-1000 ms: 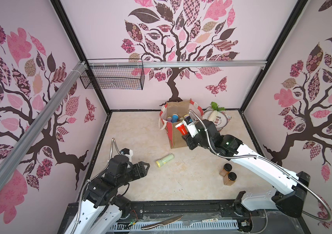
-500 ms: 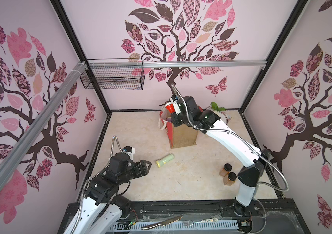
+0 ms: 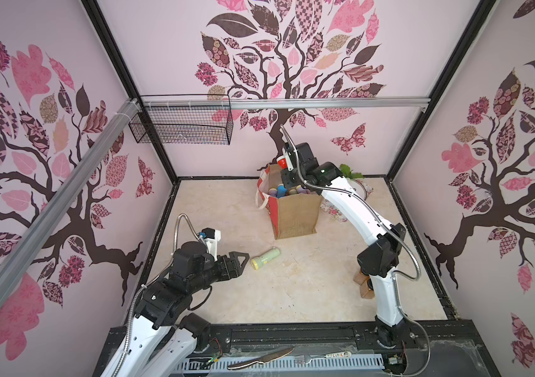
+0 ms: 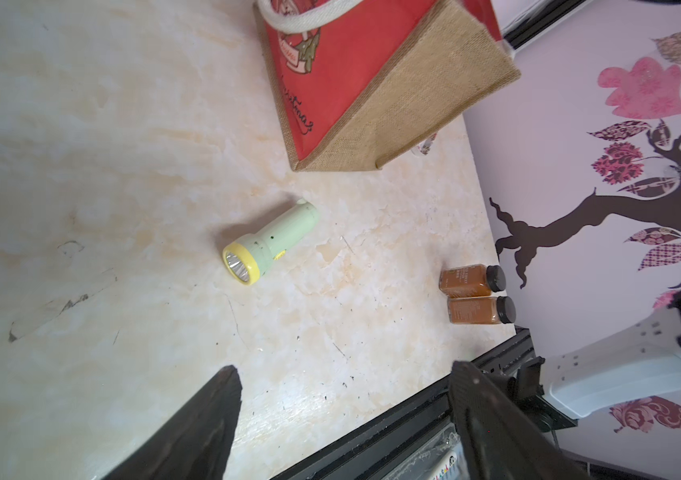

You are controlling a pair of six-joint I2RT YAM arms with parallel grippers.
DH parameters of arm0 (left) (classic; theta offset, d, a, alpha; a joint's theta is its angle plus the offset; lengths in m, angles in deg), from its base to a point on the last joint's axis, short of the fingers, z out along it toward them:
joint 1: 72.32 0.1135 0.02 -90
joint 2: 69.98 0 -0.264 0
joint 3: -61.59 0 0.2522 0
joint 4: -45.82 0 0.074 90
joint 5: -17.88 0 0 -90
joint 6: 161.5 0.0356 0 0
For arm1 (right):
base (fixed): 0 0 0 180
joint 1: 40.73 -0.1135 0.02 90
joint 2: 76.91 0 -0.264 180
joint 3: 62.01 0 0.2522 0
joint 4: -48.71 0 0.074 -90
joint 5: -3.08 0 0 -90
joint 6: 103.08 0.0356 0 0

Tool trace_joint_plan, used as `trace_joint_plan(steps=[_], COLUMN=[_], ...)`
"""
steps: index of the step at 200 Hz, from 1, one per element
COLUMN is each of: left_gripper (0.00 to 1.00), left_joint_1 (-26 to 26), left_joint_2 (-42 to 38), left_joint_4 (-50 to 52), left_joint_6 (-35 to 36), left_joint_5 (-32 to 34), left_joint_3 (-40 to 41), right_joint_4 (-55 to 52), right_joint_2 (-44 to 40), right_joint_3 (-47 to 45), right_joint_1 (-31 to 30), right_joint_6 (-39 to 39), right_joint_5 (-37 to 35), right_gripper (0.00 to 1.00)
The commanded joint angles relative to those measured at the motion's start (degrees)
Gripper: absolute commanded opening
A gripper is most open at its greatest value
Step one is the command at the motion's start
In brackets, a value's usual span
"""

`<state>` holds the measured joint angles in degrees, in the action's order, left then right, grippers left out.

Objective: Put the flashlights into the tote bags
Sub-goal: Place the flashlight in the canvas bag.

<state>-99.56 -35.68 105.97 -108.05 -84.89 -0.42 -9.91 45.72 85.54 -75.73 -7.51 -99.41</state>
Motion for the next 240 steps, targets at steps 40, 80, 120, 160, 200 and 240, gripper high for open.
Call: trace_joint_plan(steps=[40,80,120,160,200,240], left_gripper=[0.86,0.87,0.87,0.87,0.87,0.87], left_joint_1=[0.27,0.26,0.26,0.3,0.27,0.27], left_joint_2=[7.96,14.45,18.03,18.62,18.69,18.45], left_joint_4=[-7.72,-9.72,-9.68,-8.35,-8.15,-7.64], left_joint_6=[10.13,12.57,12.65,13.07,12.65,12.06], left_joint_5=[-2.16,-1.45,1.0,2.9,3.08,3.31], left_joint_3=[-13.51,-20.4,-22.7,-22.69,-22.01,-21.71], right_joint_4=[2.03,1.72,1.11,1.48,1.07,1.09], right_joint_2=[4.31,6.27,7.63,7.7,8.33,7.73], right_joint_3=[2.39,1.83,0.02,-3.4,-3.8,-3.63], right_joint_1=[1.51,2.2,3.03,3.93,4.59,4.59], right_joint_6=[-0.12,0.32,1.46,1.55,1.73,1.36], right_joint_5=[1.7,2.29,3.86,4.26,5.54,5.75], right_gripper=[0.0,0.0,0.0,0.0,0.0,0.2])
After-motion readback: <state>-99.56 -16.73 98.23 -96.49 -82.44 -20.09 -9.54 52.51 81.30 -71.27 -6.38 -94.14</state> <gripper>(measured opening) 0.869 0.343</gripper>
